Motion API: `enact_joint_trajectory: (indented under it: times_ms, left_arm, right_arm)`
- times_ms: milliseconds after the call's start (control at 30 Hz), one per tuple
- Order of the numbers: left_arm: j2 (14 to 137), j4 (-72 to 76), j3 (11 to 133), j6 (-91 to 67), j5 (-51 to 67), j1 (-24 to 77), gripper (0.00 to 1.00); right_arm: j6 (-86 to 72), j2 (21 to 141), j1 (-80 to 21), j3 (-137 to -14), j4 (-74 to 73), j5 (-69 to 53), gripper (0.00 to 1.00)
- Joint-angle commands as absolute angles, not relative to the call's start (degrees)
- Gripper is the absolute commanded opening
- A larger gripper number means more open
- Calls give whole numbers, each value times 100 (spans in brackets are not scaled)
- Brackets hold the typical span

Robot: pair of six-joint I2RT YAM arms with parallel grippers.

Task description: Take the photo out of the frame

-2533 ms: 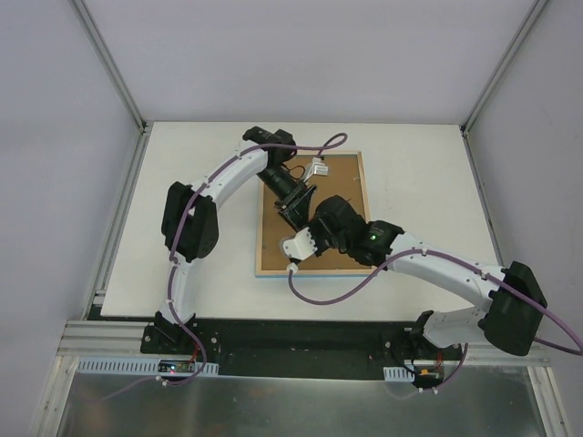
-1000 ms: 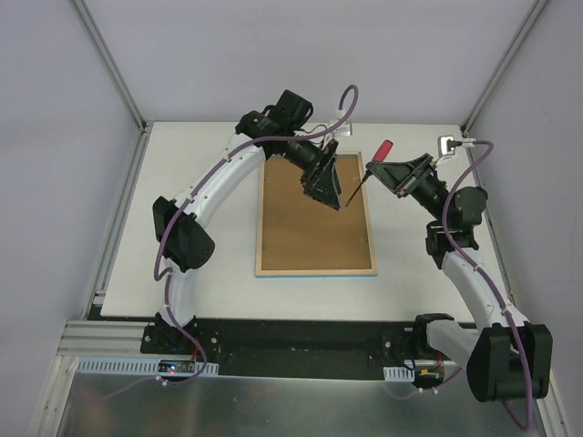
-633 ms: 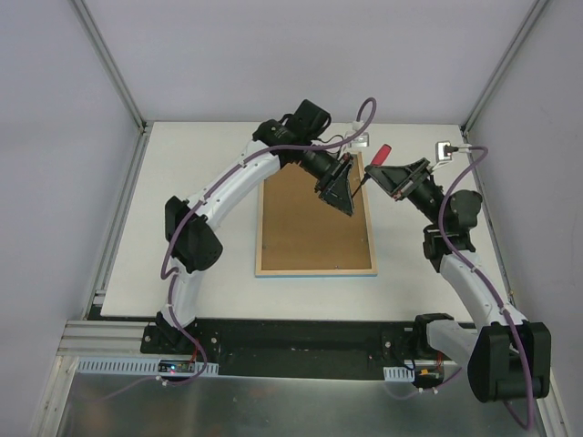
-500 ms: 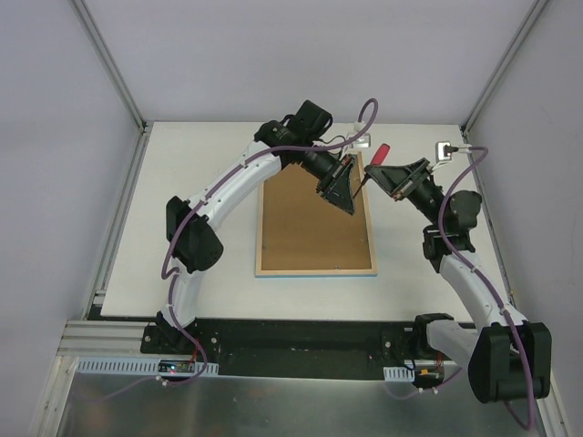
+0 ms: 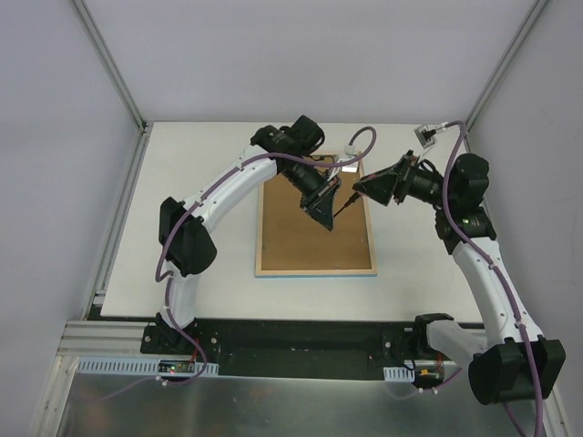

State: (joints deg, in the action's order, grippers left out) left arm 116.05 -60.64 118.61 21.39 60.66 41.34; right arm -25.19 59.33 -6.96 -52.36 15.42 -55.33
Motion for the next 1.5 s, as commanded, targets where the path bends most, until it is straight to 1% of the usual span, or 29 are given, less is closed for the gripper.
enact_joint_trajectory:
  times_ms: [0, 67, 167, 367, 533, 633, 833, 967, 1067, 1200, 1233, 1300, 1367, 1400, 1467]
  left_arm:
    - [11180, -7364, 11936, 3146, 5775, 4201, 0]
    - [11162, -7514, 11892, 3251, 5844, 4210, 0]
    - [11118, -7594, 11839, 3313, 5827, 4245, 0]
    - [11127, -7699, 11742, 3340, 5739, 4456, 0]
    - [11180, -7708, 11663, 3287, 5792, 4544, 0]
    - [11180, -7708, 11663, 3270, 5792, 4535, 0]
    - [11171, -7673, 11681, 3234, 5792, 4544, 0]
    - [11171, -7664, 11681, 3191, 5757, 4535, 0]
    - [11162, -7638, 11681, 3199, 5774, 4544, 0]
    - [11171, -7603, 11681, 3190, 5774, 4544, 0]
    - [11171, -7594, 11681, 3182, 5766, 4544, 0]
    - [11153, -7559, 11681, 3182, 5713, 4544, 0]
    - [11136, -7532, 11681, 3182, 5608, 4544, 0]
    - [11110, -7497, 11681, 3164, 5538, 4535, 6]
    - [11005, -7410, 11663, 3068, 5415, 4500, 27]
  right_arm:
    - [-110, 5924, -712, -5844, -1139, -6363, 83]
    - [559, 5950, -791, -5993, -1781, -6188, 83]
    - [1019, 6073, -922, -6091, -2275, -6073, 82]
    - [941, 6240, -1186, -6100, -2224, -6178, 78]
    - [721, 6205, -1441, -6030, -1952, -6161, 71]
    - [686, 6223, -1555, -5959, -1969, -6170, 64]
    - [835, 6153, -1600, -5871, -2136, -6231, 57]
    - [835, 6056, -1652, -5810, -2110, -6310, 49]
    - [686, 5968, -1679, -5705, -1908, -6372, 42]
    - [501, 5924, -1696, -5599, -1714, -6469, 25]
    - [492, 5924, -1696, -5599, -1723, -6477, 19]
    - [483, 5906, -1696, -5599, -1731, -6460, 1]
    - [518, 5863, -1705, -5607, -1766, -6407, 1]
    - [606, 5845, -1705, -5625, -1819, -6346, 1]
    - [790, 5784, -1696, -5669, -1985, -6188, 1]
